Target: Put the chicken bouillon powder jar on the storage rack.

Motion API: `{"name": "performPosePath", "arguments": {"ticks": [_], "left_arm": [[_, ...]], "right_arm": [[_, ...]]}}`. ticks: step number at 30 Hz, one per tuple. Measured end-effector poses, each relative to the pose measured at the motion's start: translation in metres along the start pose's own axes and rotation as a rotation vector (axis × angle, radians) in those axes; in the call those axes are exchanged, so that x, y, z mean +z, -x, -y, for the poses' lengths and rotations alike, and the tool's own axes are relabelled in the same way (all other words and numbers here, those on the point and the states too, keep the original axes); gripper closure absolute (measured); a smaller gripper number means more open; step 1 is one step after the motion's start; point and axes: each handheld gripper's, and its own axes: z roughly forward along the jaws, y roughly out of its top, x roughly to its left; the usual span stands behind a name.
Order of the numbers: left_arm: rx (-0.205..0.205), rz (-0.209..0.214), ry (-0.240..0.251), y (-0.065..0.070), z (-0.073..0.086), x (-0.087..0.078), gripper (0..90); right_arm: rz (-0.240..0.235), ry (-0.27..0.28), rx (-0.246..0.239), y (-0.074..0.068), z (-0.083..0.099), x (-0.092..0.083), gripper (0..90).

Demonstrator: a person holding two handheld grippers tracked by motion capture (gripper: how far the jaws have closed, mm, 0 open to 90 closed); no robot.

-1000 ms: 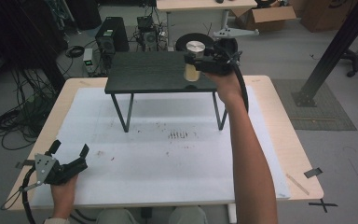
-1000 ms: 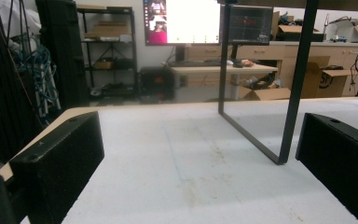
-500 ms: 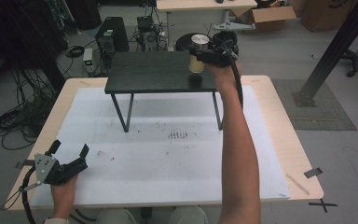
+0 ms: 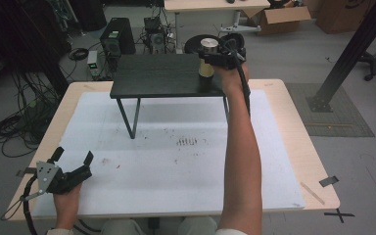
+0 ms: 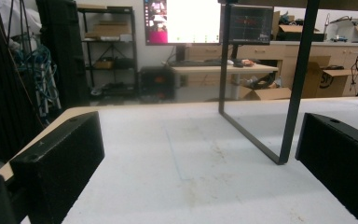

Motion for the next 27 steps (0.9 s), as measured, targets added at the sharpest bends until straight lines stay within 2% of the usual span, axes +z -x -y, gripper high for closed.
{"name": "performPosePath", "arguments": {"ticks": [17,20,21,23,27], "left_arm": [[0.002,0.0,0.001,0.0,0.0,-0.0001,1.5],[0.001,-0.001,0.001,0.0001,0.0,-0.0001,1.5],[0.001,0.0,0.001,0.0001,0.0,-0.0001,1.5],[0.001,0.0,0.002,0.0002,0.0,0.0,1.5],[0.002,0.0,0.001,0.0002,0.0,-0.0001,1.5]], "right_arm": [[-0.006,-0.005,0.001,-0.0006,0.0006,0.0025,41.5],[0.001,0.006,0.015,-0.001,0.0007,0.0027,36.6],[0.014,0.023,0.028,-0.0007,0.0006,0.0017,31.3],[0.016,0.027,0.029,-0.0007,0.0005,0.0012,30.4],[0.026,0.05,0.035,-0.0013,-0.0002,-0.0019,22.1]]}}
